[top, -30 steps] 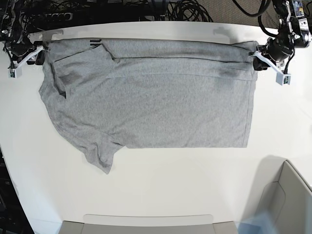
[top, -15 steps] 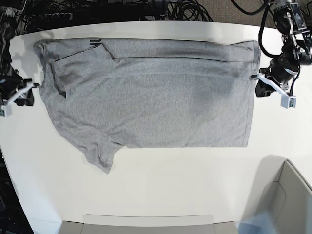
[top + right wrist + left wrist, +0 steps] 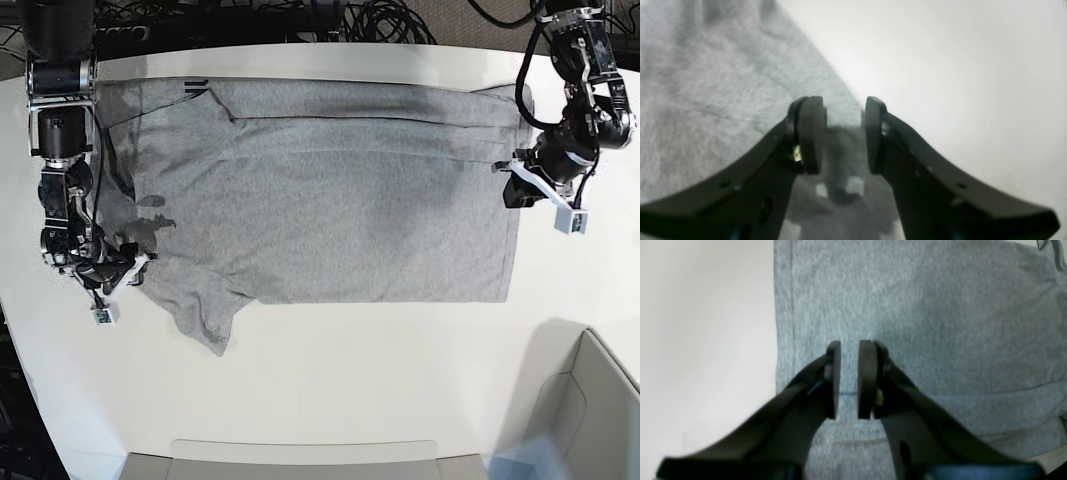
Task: Fold the T-shirt properly
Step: 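Move both grippers to the hem corners and grasp them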
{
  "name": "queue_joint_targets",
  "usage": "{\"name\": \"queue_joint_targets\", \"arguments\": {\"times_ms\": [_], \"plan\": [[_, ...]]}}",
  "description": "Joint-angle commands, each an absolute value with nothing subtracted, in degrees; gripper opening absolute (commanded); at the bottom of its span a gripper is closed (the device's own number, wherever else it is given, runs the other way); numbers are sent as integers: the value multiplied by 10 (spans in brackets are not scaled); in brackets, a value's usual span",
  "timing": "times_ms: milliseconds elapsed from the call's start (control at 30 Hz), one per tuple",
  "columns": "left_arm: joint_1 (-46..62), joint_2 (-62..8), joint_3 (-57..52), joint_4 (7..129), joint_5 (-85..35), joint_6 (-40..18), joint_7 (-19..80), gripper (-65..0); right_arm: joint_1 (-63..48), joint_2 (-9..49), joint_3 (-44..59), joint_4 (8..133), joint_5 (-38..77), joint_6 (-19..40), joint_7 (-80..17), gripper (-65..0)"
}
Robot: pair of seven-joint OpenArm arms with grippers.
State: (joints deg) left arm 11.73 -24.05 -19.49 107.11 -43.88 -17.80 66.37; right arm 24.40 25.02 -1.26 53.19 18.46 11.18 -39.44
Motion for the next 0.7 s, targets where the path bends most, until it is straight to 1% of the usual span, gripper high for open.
{"name": "queue_joint_targets", "arguments": {"times_ms": [0, 67, 133, 200, 267, 400, 467, 567, 667], "plan": [[111, -249, -197, 1080, -445, -179, 655, -561, 267, 258, -18, 520, 184, 111, -383, -439], [111, -244, -197, 1080, -445, -179, 655, -561, 271, 247, -34, 489, 184, 110, -380, -439], [111, -237, -201, 1079, -445, -179, 655, -561, 264, 240, -44, 485, 184, 110, -383, -439], [110, -234, -201, 1079, -445, -179, 655, -561, 240, 240, -50, 494, 185, 110, -409, -439], [110, -234, -199, 1078, -445, -178, 655, -561, 212, 241, -45, 535, 185, 110, -453, -439], [109, -234, -201, 1058, -445, -179, 651, -561, 121, 245, -44, 672, 185, 110, -516, -439], [102, -234, -202, 1047, -445, -179, 651, -561, 77, 246, -44, 738, 185, 110, -523, -439], [97, -234, -200, 1036, -445, -180, 653, -561, 45, 251, -32, 799, 186, 110, -521, -439], [95, -234, -198, 1030, -445, -180, 653, -561, 44, 233, 25, 841, 186, 110, -518, -439]]}}
